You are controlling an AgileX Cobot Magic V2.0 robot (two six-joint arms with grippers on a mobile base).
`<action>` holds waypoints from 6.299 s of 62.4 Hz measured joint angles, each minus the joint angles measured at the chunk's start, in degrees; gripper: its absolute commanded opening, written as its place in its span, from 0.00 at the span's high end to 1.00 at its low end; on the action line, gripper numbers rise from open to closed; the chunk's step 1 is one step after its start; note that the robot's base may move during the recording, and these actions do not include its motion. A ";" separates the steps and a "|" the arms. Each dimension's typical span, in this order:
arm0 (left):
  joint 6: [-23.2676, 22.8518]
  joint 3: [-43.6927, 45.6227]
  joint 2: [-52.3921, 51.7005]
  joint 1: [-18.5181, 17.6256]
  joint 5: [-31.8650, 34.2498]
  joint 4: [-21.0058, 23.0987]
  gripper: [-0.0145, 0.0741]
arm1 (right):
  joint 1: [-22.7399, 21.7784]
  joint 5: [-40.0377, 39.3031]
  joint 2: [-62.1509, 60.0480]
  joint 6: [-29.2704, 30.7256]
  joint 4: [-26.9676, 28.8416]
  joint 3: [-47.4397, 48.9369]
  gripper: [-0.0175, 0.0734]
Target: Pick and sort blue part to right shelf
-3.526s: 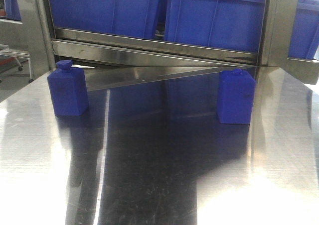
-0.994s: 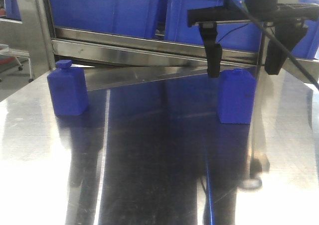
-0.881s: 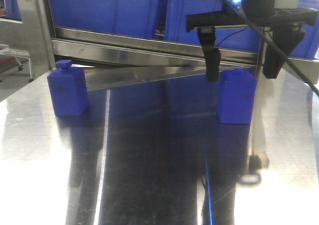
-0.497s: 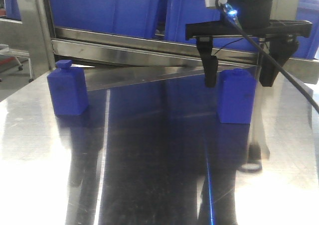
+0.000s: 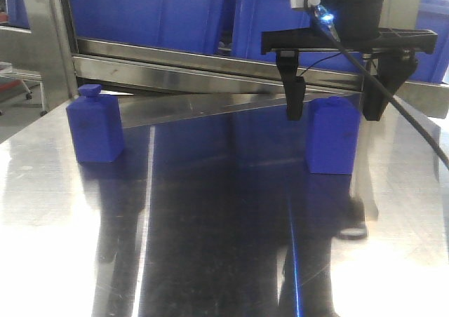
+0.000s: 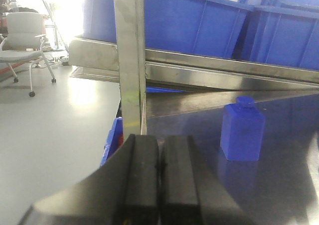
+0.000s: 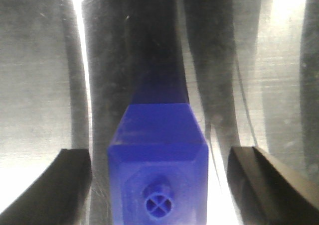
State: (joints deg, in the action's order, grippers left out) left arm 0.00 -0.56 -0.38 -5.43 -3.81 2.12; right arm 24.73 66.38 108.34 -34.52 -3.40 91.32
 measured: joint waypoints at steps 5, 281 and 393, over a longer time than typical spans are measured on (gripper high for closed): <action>0.00 0.00 0.00 0.00 0.00 0.00 0.70 | 0.00 -0.05 0.00 -0.13 0.00 0.00 0.12; 0.00 0.00 0.00 0.00 0.00 0.05 0.70 | -24.05 -40.32 -89.67 34.52 8.34 -59.98 0.40; -24.06 81.25 90.39 -21.80 -50.30 -17.16 0.21 | -24.15 -39.92 -89.67 34.82 8.37 -59.98 0.40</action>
State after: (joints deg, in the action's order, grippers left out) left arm -24.06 80.69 90.00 -27.23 -54.11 -15.04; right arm 0.58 26.45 18.67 0.30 4.96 31.33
